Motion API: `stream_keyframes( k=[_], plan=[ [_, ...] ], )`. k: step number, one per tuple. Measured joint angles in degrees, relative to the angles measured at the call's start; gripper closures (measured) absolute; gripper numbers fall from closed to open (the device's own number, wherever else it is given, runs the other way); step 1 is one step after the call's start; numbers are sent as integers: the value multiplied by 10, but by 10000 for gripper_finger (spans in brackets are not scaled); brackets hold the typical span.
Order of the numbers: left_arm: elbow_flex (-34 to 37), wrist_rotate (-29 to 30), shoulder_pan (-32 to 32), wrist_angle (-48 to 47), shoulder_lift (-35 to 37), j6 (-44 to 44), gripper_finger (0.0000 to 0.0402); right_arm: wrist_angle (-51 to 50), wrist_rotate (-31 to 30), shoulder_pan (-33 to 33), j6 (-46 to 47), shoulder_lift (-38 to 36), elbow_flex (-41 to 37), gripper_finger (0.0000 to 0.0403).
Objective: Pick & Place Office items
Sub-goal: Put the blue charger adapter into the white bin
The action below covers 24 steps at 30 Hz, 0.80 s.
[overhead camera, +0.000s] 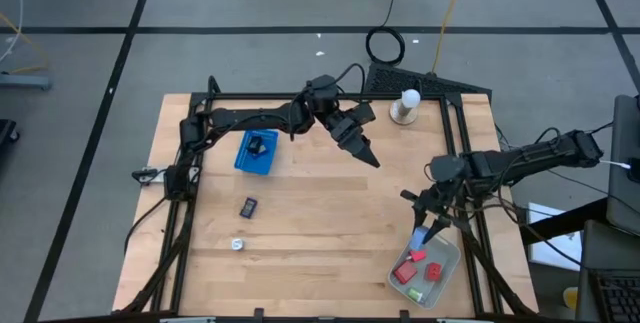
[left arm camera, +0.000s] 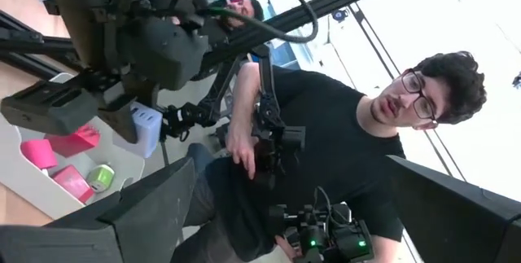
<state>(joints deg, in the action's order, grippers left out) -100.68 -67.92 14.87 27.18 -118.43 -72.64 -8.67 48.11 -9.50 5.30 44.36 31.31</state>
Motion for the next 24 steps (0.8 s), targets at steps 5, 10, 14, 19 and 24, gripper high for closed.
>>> stream_keyframes(
  k=[5,10,14,19,24],
  plan=[
    [0,1,0,0,0,4,5,-55,0,0,-22,0,0,293],
    [0,1,0,-1,0,6,5,-115,-23,0,-53,0,0,293],
    [0,3,0,-1,0,9,5,-132,-44,0,-57,5,-12,293],
    [0,5,0,-2,0,23,5,-130,-46,-11,-47,8,-41,293],
    [0,6,0,-2,0,24,5,-126,-51,-32,-40,8,-58,293]
  ],
)
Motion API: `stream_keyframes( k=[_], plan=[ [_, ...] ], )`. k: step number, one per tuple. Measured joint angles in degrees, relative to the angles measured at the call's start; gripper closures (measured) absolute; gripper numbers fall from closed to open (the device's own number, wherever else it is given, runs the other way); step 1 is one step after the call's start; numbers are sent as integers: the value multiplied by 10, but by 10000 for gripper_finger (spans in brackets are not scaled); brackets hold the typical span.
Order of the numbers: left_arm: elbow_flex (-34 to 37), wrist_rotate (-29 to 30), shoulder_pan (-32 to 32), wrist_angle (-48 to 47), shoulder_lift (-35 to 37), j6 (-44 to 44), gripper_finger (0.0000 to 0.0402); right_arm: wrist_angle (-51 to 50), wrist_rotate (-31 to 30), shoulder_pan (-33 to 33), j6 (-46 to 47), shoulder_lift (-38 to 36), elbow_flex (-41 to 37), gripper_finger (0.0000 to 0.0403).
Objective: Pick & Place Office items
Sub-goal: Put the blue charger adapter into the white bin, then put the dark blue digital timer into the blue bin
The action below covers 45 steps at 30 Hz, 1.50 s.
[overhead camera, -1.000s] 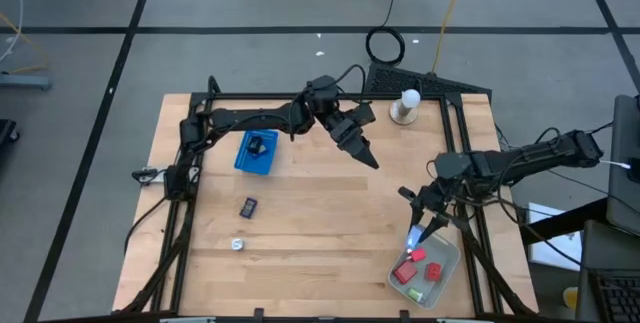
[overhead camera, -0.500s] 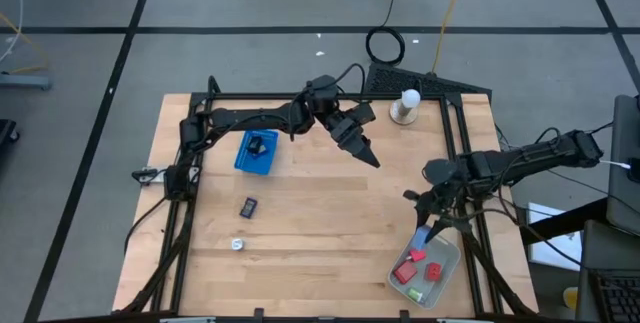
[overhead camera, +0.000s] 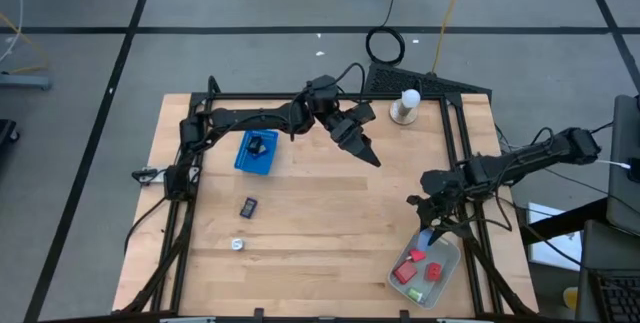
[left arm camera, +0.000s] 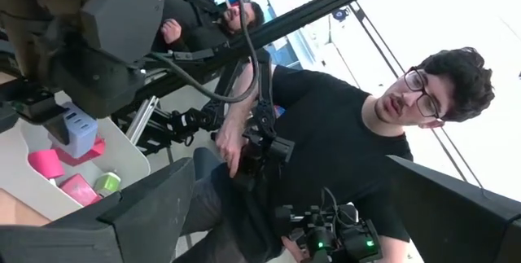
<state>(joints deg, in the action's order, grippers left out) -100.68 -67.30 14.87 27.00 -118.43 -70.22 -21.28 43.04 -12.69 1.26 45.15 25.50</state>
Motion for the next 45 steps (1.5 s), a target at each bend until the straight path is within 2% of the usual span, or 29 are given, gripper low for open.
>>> stream_keyframes(
  k=[5,15,25,38,45],
  plan=[
    [0,8,0,-3,0,9,5,0,-42,-25,10,4,0,293],
    [0,14,0,-3,0,9,5,15,-44,-62,22,55,-4,292],
    [0,16,0,-3,0,6,5,44,-71,-66,87,60,-3,232],
    [0,51,0,-2,0,20,5,147,-77,-66,176,9,-4,176],
    [0,110,2,-3,29,74,5,165,-166,-65,192,-48,-3,152]
  ],
)
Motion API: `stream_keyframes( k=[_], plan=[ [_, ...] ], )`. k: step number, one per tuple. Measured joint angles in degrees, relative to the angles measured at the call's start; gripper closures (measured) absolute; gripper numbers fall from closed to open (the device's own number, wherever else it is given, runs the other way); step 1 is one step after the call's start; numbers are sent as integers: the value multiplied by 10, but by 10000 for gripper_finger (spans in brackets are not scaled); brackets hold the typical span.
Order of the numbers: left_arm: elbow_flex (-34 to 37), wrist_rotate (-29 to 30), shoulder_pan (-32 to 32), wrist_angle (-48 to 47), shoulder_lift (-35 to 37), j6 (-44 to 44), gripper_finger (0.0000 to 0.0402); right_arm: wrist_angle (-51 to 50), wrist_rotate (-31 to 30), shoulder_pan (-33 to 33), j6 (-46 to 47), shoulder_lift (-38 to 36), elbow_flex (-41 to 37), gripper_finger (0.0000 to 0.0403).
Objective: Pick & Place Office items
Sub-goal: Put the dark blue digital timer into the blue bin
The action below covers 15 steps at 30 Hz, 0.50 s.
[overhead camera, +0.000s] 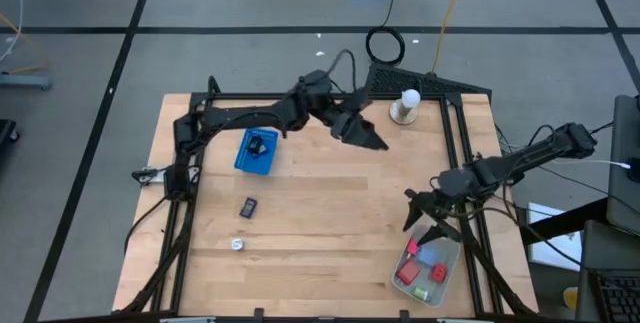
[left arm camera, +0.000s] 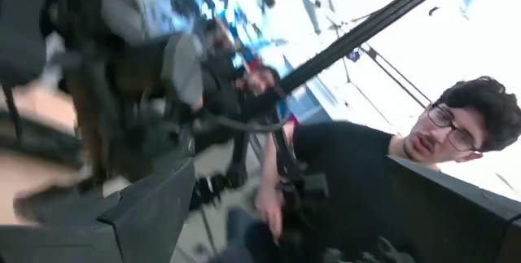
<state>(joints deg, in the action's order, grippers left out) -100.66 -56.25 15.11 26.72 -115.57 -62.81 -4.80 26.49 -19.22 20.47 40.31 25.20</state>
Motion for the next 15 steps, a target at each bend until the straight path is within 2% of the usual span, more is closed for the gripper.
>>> stream_keyframes(
  k=[4,8,12,15],
  plan=[
    [0,49,6,-31,35,62,5,0,-69,3,1,-21,13,151],
    [0,108,5,-153,82,174,5,1,-115,18,16,-24,33,151],
    [0,208,2,-306,139,305,5,3,-155,35,23,-24,62,151],
    [0,290,-3,-383,184,371,5,3,-185,51,22,-23,88,151]
  ],
)
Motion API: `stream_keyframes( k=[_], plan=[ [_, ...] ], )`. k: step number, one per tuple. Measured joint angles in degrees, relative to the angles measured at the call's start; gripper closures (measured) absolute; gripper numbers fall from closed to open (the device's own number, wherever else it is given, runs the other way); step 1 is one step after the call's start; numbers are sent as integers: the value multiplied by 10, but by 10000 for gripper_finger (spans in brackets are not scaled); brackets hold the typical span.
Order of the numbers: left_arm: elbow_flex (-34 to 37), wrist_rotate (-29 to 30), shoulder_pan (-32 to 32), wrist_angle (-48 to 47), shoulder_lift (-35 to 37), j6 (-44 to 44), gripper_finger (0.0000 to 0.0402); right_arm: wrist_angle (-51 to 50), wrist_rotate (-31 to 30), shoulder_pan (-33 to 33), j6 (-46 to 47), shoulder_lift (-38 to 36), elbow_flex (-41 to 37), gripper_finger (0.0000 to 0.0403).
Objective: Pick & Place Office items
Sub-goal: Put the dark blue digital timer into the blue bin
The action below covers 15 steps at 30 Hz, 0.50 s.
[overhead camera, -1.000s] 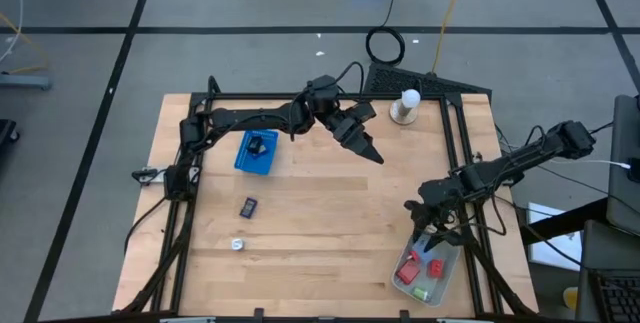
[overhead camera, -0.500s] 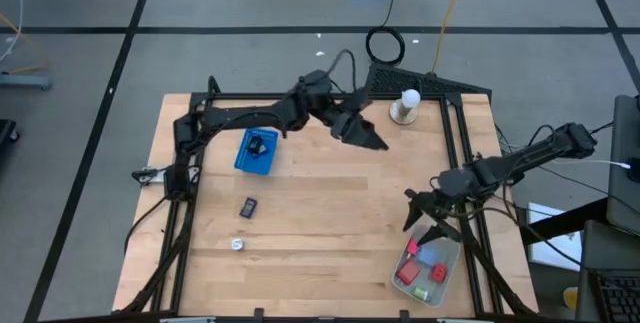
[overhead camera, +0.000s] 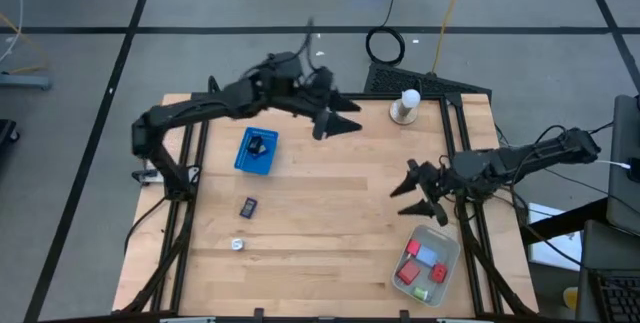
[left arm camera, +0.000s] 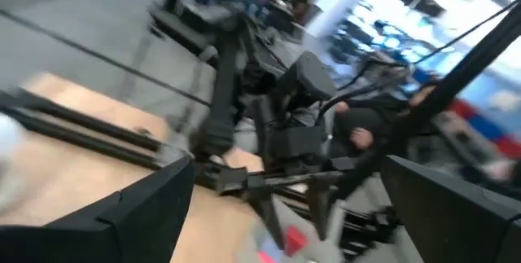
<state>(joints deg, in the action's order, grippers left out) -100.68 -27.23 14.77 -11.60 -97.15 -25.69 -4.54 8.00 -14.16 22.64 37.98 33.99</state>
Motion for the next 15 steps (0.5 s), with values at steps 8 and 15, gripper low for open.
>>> stream_keyframes(
  k=[8,15],
  plan=[
    [0,133,-18,-129,111,69,5,-5,-93,64,-6,20,66,151],
    [0,280,-56,-322,179,102,5,2,-158,128,-36,41,118,151]
  ],
)
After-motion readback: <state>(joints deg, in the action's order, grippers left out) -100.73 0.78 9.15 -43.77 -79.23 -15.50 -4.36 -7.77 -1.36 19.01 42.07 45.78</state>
